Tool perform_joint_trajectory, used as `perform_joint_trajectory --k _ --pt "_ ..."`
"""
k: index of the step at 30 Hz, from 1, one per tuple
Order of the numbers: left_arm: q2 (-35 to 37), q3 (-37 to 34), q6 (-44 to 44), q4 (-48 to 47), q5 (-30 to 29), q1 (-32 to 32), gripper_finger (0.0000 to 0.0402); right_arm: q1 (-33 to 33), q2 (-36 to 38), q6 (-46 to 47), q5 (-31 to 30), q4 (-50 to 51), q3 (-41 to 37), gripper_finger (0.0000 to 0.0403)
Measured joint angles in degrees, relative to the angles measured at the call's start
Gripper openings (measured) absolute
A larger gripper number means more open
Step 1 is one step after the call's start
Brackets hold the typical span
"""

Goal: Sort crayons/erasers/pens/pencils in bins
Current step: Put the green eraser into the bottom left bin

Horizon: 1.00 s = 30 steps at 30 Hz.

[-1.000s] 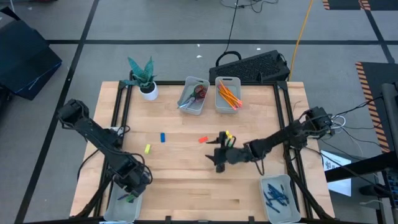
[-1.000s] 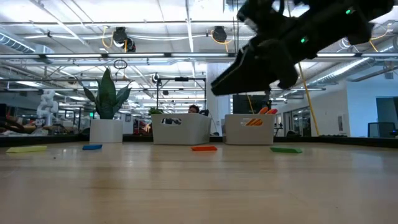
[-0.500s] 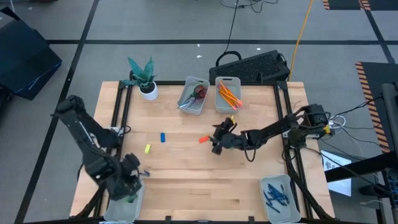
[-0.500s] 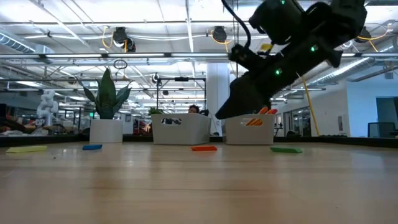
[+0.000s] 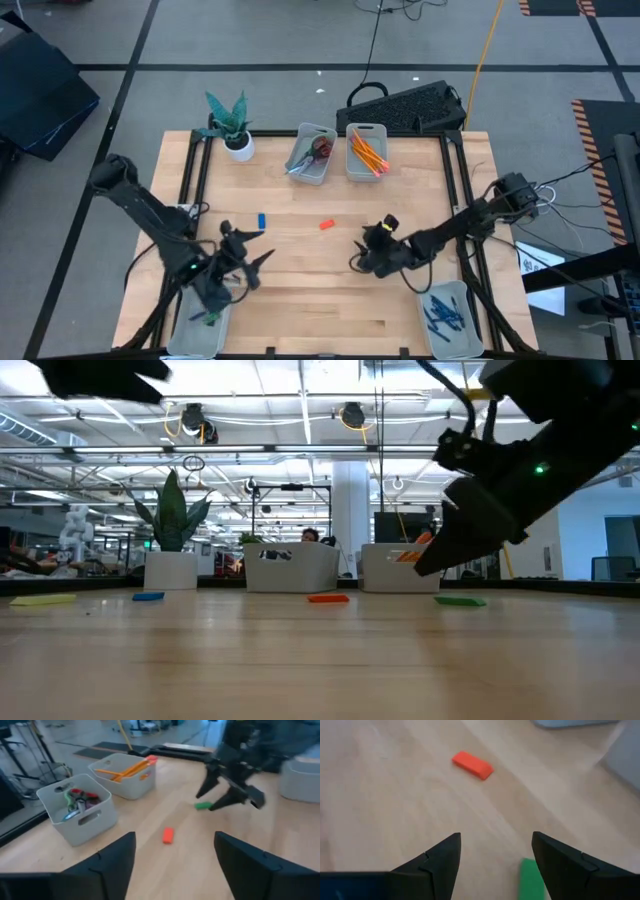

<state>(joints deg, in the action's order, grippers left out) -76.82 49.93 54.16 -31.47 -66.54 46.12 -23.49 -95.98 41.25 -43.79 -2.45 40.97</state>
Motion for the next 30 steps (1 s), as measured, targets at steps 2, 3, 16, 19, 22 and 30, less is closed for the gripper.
perform_joint_trajectory --k 2,3,16,19,22,30 --pt "0.0 -3.2 -5.6 8.9 0.0 -2.6 0.0281 -1.3 0.0 0.1 -3.4 1.2 -0.1 0.0236" --pt "-0.1 -4.6 -8.6 13.7 0.1 -3.6 0.0286 -2.1 0.0 0.1 -4.6 0.6 -0.4 0.0236" --pt "0.0 -17.5 -26.4 44.1 4.8 -11.6 0.0268 -5.0 -2.9 1.5 -12.6 -21.9 -12.5 0.0235" --pt "0.0 -18.1 -24.8 44.0 5.2 -12.3 0.0262 -3.2 -5.8 0.5 -9.5 -25.6 -12.4 0.0235" --pt "-0.1 -18.2 -23.8 44.0 5.6 -12.4 0.0257 -1.9 -8.4 3.7 -8.8 -25.2 -12.5 0.0235" --pt "-0.4 -18.2 -28.5 49.3 2.0 -11.2 0.0245 -2.4 -9.7 7.1 -6.9 -23.4 -12.3 0.0187"
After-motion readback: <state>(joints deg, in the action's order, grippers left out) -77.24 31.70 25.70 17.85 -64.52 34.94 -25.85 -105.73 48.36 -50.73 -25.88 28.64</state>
